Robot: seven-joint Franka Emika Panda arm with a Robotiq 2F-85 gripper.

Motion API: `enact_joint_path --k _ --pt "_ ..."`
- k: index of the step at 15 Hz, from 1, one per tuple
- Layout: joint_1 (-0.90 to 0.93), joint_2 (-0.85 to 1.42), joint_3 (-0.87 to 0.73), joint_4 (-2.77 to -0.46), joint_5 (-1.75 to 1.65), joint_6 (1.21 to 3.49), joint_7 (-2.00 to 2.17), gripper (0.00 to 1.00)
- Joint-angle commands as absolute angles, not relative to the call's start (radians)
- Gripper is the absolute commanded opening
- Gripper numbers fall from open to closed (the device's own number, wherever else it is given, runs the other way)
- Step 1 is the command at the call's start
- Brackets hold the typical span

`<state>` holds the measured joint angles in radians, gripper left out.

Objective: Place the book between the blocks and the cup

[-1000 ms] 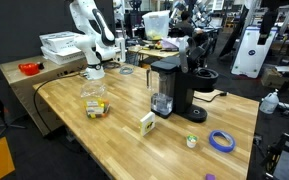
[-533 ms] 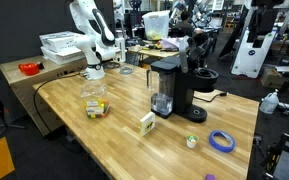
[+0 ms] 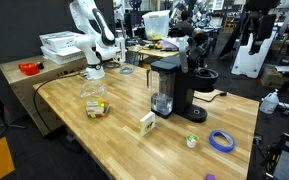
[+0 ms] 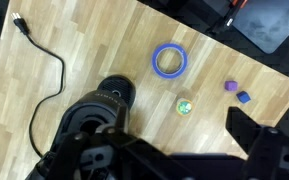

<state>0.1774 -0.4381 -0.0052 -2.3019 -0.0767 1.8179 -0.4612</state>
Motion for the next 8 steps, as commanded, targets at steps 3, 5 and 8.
enact_joint_path --k 3,5,8 --pt "0.201 -0.42 -0.01 -2.278 -0.024 1.814 -0.539 1.0" --pt "0.236 -0.379 -0.016 -2.236 0.017 1.81 -0.644 1.0" --pt "0.262 -0.276 0.002 -2.123 0.032 1.782 -0.777 1.0"
